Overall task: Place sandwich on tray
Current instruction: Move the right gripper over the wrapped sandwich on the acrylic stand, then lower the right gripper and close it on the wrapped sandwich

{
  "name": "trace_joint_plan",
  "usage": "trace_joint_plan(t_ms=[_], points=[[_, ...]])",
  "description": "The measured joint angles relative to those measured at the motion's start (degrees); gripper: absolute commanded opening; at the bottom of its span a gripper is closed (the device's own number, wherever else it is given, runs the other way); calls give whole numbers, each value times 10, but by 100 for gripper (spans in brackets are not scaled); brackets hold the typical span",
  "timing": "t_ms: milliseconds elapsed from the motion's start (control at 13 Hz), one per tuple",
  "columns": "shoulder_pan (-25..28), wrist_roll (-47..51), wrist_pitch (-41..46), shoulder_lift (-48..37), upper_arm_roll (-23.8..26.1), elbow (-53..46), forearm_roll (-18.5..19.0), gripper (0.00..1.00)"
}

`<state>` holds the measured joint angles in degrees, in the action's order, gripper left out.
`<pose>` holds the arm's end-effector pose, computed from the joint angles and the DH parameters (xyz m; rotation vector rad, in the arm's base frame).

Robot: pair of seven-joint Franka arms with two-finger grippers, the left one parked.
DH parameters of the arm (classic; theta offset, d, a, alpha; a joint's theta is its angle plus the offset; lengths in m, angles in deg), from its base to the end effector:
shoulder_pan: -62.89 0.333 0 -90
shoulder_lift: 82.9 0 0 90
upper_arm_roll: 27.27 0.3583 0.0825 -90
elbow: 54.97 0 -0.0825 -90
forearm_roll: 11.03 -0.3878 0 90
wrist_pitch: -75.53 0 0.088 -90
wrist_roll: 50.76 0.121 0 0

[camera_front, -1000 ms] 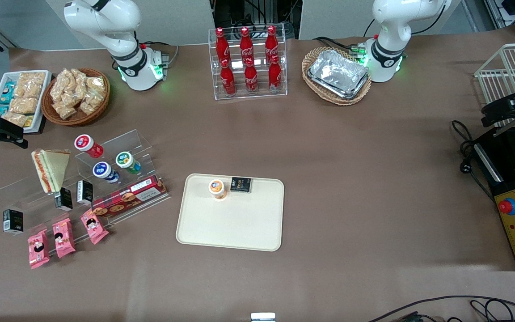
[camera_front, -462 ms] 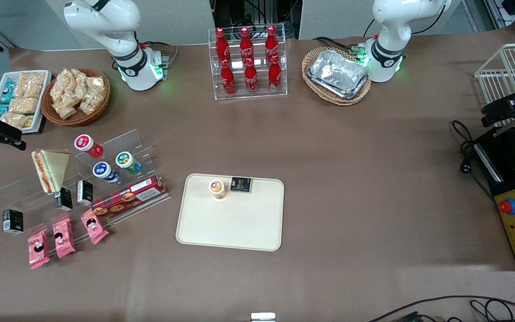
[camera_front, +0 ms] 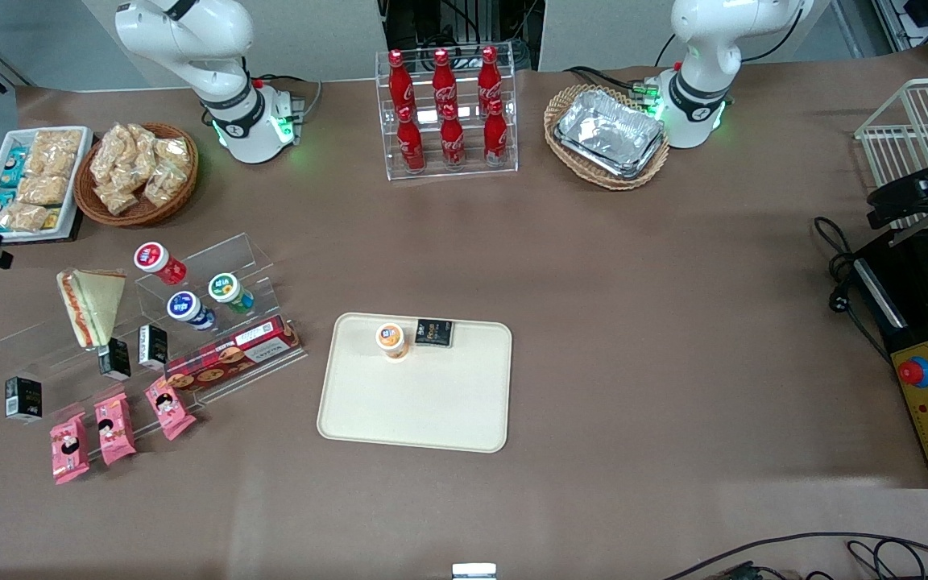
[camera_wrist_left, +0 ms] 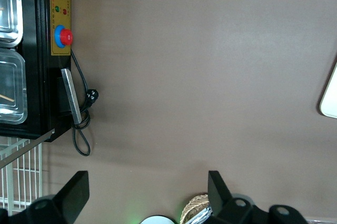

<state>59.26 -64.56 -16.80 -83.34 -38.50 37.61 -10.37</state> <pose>0.5397 -0.1451 0.6391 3.1310 -0.0283 0.0009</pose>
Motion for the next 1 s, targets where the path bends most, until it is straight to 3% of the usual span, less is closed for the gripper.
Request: trace_joint_plan(t_ms=[385,1000], points=[[-1,-37,-14,-4,-36,26,-2,100],[-1,-44,-159,-55,-47,215,-4,100]])
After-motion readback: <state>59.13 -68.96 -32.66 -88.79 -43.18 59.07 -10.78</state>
